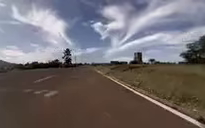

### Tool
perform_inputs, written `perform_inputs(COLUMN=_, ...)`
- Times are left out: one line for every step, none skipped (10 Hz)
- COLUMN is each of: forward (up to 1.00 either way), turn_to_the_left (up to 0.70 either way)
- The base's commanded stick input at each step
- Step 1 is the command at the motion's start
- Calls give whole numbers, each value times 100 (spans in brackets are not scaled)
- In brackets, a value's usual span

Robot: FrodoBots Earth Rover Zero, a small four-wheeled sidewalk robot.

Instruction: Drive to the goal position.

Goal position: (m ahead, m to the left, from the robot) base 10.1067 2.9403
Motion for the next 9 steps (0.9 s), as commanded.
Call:
perform_inputs(forward=100, turn_to_the_left=0)
perform_inputs(forward=100, turn_to_the_left=0)
perform_inputs(forward=100, turn_to_the_left=0)
perform_inputs(forward=100, turn_to_the_left=0)
perform_inputs(forward=100, turn_to_the_left=0)
perform_inputs(forward=100, turn_to_the_left=0)
perform_inputs(forward=100, turn_to_the_left=0)
perform_inputs(forward=100, turn_to_the_left=0)
perform_inputs(forward=100, turn_to_the_left=0)
